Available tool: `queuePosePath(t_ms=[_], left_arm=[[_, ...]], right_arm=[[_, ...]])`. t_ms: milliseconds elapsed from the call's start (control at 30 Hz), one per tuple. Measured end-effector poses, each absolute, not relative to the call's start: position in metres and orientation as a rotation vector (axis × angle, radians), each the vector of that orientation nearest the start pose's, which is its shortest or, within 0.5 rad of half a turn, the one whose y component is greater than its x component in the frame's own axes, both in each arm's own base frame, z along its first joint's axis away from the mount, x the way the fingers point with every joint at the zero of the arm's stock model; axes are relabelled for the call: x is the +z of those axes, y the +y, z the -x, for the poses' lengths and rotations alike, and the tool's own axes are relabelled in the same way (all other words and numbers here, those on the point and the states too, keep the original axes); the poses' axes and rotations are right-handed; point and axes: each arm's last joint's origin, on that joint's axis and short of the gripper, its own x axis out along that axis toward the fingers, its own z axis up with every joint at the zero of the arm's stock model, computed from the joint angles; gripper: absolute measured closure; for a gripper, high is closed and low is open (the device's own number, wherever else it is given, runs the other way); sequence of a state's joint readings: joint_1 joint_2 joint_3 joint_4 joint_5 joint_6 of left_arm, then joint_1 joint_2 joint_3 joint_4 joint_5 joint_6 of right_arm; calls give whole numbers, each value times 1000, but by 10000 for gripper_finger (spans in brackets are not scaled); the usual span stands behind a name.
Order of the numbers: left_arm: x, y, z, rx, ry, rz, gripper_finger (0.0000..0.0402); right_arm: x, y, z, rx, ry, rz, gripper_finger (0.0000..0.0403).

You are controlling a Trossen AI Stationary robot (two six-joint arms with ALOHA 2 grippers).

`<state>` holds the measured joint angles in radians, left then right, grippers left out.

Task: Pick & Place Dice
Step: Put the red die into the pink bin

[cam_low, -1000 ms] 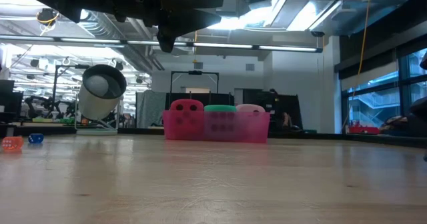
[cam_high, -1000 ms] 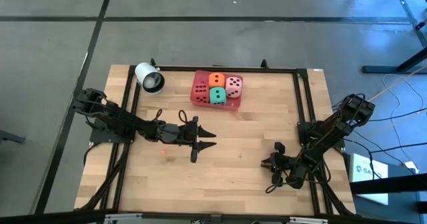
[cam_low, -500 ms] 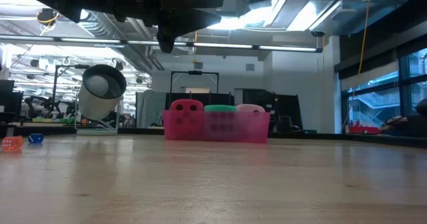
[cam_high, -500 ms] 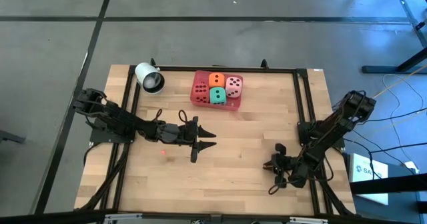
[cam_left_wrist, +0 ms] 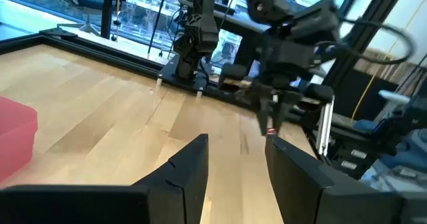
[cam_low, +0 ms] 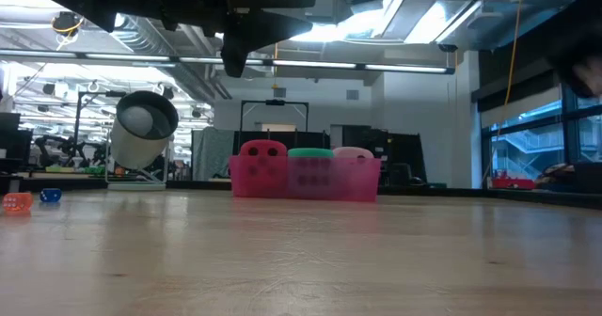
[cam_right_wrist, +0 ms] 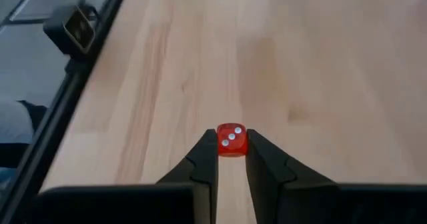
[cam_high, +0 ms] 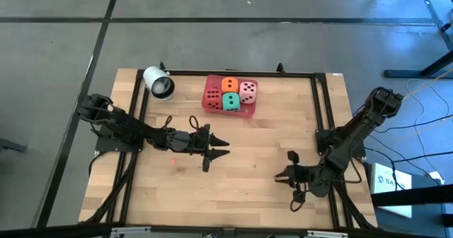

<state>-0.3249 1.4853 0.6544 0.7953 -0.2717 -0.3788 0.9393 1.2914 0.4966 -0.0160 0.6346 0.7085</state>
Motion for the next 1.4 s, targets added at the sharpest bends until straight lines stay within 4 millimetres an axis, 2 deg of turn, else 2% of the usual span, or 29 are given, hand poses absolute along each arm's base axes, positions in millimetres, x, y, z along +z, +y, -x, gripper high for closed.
queuePosePath(t_ms=[267, 467, 600, 733, 833, 967, 1133, 1233, 1400], left_arm=[[225, -84, -291, -30, 22, 370, 258], [232, -83, -291, -40, -55, 376, 258], [231, -78, -293, -22, -54, 427, 258], [219, -70, -302, 37, -38, 479, 258], [211, -62, -319, 63, -21, 508, 258], [204, -58, -351, 6, 13, 521, 253], [209, -57, -385, -97, -2, 530, 240], [215, -56, -396, -123, -14, 514, 235], [215, -50, -397, -101, 2, 501, 239]], right_arm=[[223, 177, -176, 5, 535, 182, 352], [248, 166, -196, -70, 492, 342, 352], [249, 151, -208, -140, 503, 394, 352], [249, 138, -217, -175, 524, 409, 352], [249, 133, -221, -181, 536, 438, 352], [247, 129, -222, -181, 550, 493, 349], [228, 123, -216, -180, 604, 574, 352], [218, 121, -213, -180, 629, 595, 352], [217, 126, -210, -158, 623, 605, 352]])
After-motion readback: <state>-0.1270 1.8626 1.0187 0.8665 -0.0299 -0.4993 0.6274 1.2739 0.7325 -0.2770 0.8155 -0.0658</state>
